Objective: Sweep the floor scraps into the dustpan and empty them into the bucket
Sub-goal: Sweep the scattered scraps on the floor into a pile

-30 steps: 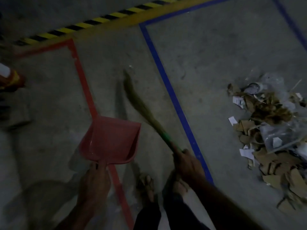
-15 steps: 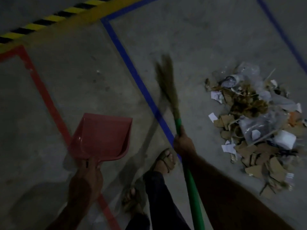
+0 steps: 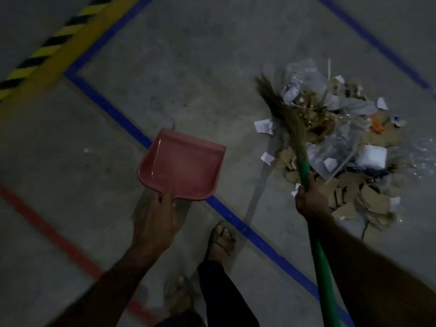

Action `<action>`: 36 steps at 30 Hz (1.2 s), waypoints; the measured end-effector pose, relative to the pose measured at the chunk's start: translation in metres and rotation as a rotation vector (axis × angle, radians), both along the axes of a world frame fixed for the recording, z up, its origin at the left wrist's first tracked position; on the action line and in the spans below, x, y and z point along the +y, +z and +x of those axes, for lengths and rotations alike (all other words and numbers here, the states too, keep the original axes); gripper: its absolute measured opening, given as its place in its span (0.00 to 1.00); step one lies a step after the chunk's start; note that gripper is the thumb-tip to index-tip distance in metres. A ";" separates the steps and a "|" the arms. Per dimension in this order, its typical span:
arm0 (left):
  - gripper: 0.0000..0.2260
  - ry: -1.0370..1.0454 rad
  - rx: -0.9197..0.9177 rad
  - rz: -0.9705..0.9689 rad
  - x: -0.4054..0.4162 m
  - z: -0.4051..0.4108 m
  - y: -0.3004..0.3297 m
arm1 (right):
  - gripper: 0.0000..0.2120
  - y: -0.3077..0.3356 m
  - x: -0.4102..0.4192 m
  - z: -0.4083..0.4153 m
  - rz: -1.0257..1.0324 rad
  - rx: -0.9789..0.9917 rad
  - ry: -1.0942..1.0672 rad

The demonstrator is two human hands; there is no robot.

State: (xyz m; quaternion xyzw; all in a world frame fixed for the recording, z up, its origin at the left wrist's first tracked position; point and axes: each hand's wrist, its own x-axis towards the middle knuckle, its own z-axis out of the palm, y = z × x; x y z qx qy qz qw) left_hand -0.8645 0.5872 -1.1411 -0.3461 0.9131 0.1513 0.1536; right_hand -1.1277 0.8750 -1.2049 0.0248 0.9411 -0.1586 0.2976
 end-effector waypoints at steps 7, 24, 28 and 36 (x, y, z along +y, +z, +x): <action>0.15 -0.130 0.079 0.010 -0.031 -0.071 -0.005 | 0.27 0.028 0.017 0.017 -0.021 0.165 -0.164; 0.13 -0.495 -0.080 0.083 -0.211 -0.152 0.003 | 0.28 0.044 -0.125 0.108 0.258 -0.289 0.206; 0.13 -0.592 -0.067 0.065 -0.237 -0.176 -0.005 | 0.21 0.043 -0.133 0.059 0.409 -0.301 0.101; 0.25 -0.739 0.005 0.038 -0.235 -0.223 -0.026 | 0.24 0.046 -0.138 0.037 0.358 -0.111 0.046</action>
